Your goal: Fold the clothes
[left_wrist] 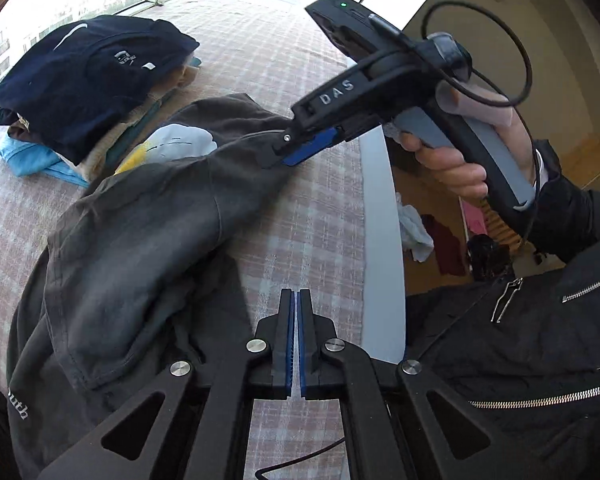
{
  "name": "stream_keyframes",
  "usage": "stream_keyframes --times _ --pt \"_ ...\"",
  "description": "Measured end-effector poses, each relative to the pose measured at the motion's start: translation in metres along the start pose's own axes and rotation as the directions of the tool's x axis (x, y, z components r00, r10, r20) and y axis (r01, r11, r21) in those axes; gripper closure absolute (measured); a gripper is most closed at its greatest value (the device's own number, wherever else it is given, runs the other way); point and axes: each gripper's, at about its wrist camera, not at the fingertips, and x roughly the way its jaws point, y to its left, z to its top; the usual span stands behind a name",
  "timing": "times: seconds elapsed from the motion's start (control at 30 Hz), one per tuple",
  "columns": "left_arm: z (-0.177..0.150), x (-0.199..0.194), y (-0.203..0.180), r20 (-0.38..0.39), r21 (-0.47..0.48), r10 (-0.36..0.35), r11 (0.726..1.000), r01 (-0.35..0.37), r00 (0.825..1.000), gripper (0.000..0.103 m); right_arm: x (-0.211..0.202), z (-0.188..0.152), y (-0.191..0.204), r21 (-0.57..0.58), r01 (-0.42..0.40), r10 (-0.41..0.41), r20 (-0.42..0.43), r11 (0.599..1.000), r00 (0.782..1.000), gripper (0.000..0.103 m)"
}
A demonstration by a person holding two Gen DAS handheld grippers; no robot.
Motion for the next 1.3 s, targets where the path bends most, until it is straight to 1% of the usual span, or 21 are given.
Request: stream_keyframes --times 0.13,0.2,0.3,0.33,0.4,0.5,0.53,0.57,0.6,0.63,0.7,0.77,0.8,0.9,0.97,1.0,1.03,1.1,1.13,1.2,1.3 --pt "-0.009 -0.004 -0.030 -0.010 0.066 0.025 0.997 -0.024 1.000 0.097 0.012 0.011 -0.006 0.151 -0.053 0.051 0.018 0.987 0.999 0.062" --pt "-0.010 -0.004 -0.015 -0.001 0.051 0.060 0.997 -0.060 0.998 0.097 0.015 0.020 -0.010 0.223 -0.042 0.033 0.043 0.974 0.999 0.062" --pt "-0.012 -0.004 0.007 0.005 0.011 0.102 0.995 -0.102 0.995 0.097 0.026 0.030 -0.008 0.306 -0.051 0.046 0.023 0.951 0.999 0.062" --pt "-0.014 -0.005 0.013 0.006 -0.002 0.114 0.993 -0.114 0.993 0.098 0.029 0.033 -0.004 0.317 -0.049 0.047 0.012 0.947 0.999 0.059" --pt "-0.018 -0.008 0.022 0.010 -0.022 0.131 0.991 -0.131 0.991 0.098 0.037 0.041 0.008 0.287 -0.006 0.004 0.006 0.958 1.000 0.052" --pt "-0.021 -0.017 0.031 0.026 -0.030 0.165 0.986 -0.164 0.986 0.095 0.052 0.044 0.014 0.315 0.011 -0.008 -0.010 0.949 1.000 0.052" --pt "-0.021 -0.020 0.034 0.031 -0.032 0.174 0.984 -0.173 0.984 0.095 0.056 0.044 0.017 0.300 0.012 -0.009 -0.012 0.954 1.000 0.053" --pt "-0.020 -0.023 0.038 0.034 -0.036 0.182 0.983 -0.181 0.983 0.095 0.058 0.042 0.024 0.243 0.023 -0.022 -0.007 0.970 1.000 0.057" --pt "-0.019 -0.026 0.042 0.036 -0.041 0.190 0.981 -0.188 0.981 0.094 0.057 0.039 0.032 0.164 0.043 -0.044 0.002 0.986 0.999 0.076" --pt "-0.017 -0.028 0.046 0.037 -0.039 0.207 0.978 -0.205 0.978 0.094 0.055 0.032 0.037 0.095 0.044 -0.045 0.004 0.995 0.999 0.085" --pt "-0.013 -0.031 0.054 0.033 -0.030 0.236 0.971 -0.236 0.971 0.092 0.046 0.015 0.039 -0.004 0.020 -0.020 -0.009 1.000 1.000 0.089" --pt "-0.005 -0.032 0.062 0.028 -0.021 0.267 0.964 -0.266 0.963 0.082 0.031 -0.007 0.032 -0.076 0.020 -0.022 -0.032 0.997 0.999 0.090" --pt "0.000 -0.031 0.066 0.022 -0.019 0.281 0.960 -0.280 0.960 0.081 0.021 -0.020 0.027 -0.115 0.041 -0.046 -0.039 0.992 0.998 0.090" --pt "0.016 -0.024 0.075 0.005 0.013 0.306 0.952 -0.306 0.952 0.075 -0.011 -0.057 0.007 -0.228 0.166 -0.179 -0.038 0.959 0.983 0.091" --pt "0.029 -0.010 0.083 -0.014 0.049 0.344 0.938 -0.343 0.939 0.055 -0.035 -0.074 -0.015 -0.246 0.281 -0.291 -0.004 0.928 0.957 0.093" --pt "0.036 0.000 0.091 -0.032 0.054 0.354 0.935 -0.352 0.935 0.053 -0.048 -0.078 -0.026 -0.232 0.350 -0.352 0.035 0.908 0.935 0.098" --pt "0.043 0.009 0.099 -0.050 0.059 0.363 0.931 -0.360 0.931 0.053 -0.059 -0.080 -0.035 -0.208 0.397 -0.391 0.069 0.894 0.918 0.099" --pt "0.054 0.032 0.122 -0.109 0.046 0.396 0.918 -0.394 0.912 0.053 -0.076 -0.082 -0.051 -0.156 0.435 -0.421 0.120 0.887 0.899 0.099" --pt "0.057 0.043 0.134 -0.144 0.039 0.410 0.912 -0.409 0.901 0.053 -0.088 -0.080 -0.061 -0.134 0.427 -0.409 0.139 0.894 0.902 0.099" --pt "0.061 0.063 0.153 -0.197 0.025 0.398 0.916 -0.401 0.896 0.053 -0.101 -0.074 -0.073 -0.096 0.380 -0.363 0.160 0.920 0.918 0.099" --pt "0.062 0.086 0.169 -0.254 0.017 0.373 0.924 -0.382 0.892 0.053 -0.096 -0.067 -0.070 -0.097 0.365 -0.348 0.160 0.926 0.924 0.098"
